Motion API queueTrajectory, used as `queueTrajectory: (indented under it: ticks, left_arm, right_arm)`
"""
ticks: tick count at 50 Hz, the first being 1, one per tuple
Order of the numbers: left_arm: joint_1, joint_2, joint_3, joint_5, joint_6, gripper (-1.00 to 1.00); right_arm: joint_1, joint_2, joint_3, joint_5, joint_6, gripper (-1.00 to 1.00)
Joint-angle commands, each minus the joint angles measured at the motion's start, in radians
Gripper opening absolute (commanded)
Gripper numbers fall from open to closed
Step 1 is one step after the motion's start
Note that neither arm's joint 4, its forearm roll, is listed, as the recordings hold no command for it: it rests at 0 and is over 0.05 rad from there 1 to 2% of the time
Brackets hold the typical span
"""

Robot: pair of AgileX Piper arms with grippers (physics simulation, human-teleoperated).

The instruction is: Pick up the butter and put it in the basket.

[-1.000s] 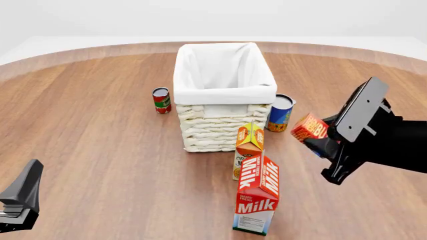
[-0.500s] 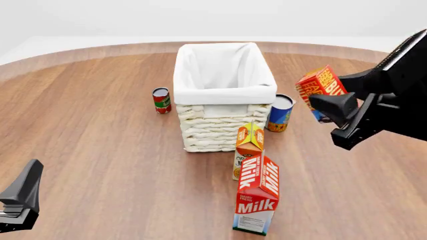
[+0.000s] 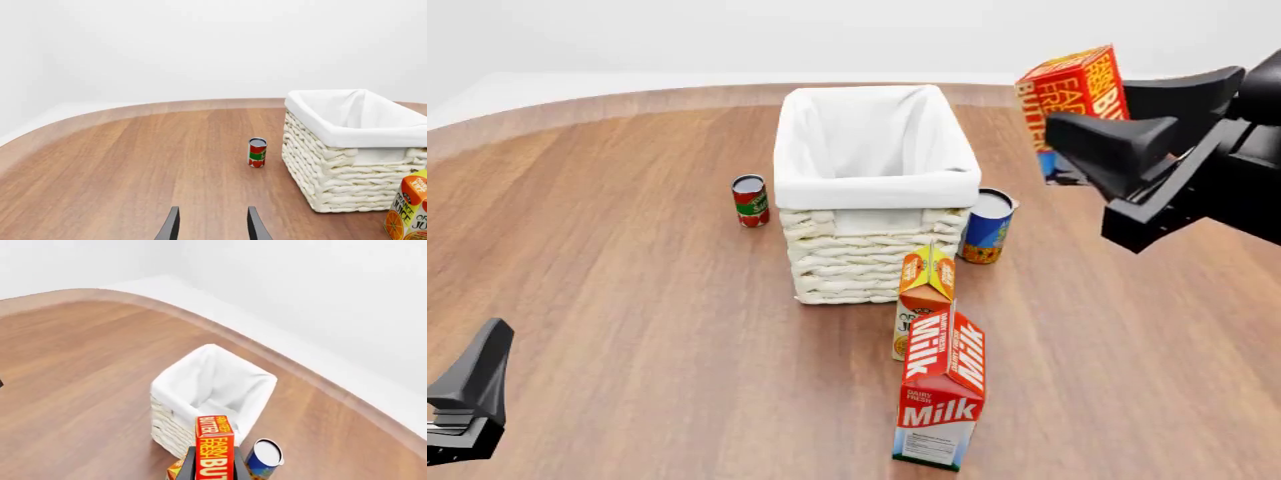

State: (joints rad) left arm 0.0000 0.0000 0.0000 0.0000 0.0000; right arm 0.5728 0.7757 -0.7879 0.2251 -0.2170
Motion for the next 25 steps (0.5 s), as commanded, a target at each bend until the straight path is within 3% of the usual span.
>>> queueTrajectory:
  ticks: [1, 17, 18, 25]
  left_arm:
    - [0.0, 0.0, 0.0, 0.0, 0.0, 1.0]
    - [0.0, 0.0, 0.0, 0.0, 0.0, 1.0]
    - [0.0, 0.0, 0.0, 0.0, 0.0, 1.0]
    - [0.0, 0.0, 0.0, 0.0, 0.0, 1.0]
  right_arm:
    - [0.05, -0.005, -0.004, -0.124, 0.062, -1.0]
    - [0.094, -0.043, 0.007, -0.259, 0.142, -1.0]
    - [0.097, -0.053, 0.018, -0.286, 0.168, -1.0]
    - [0.096, -0.048, 0.061, -0.39, 0.208, -1.0]
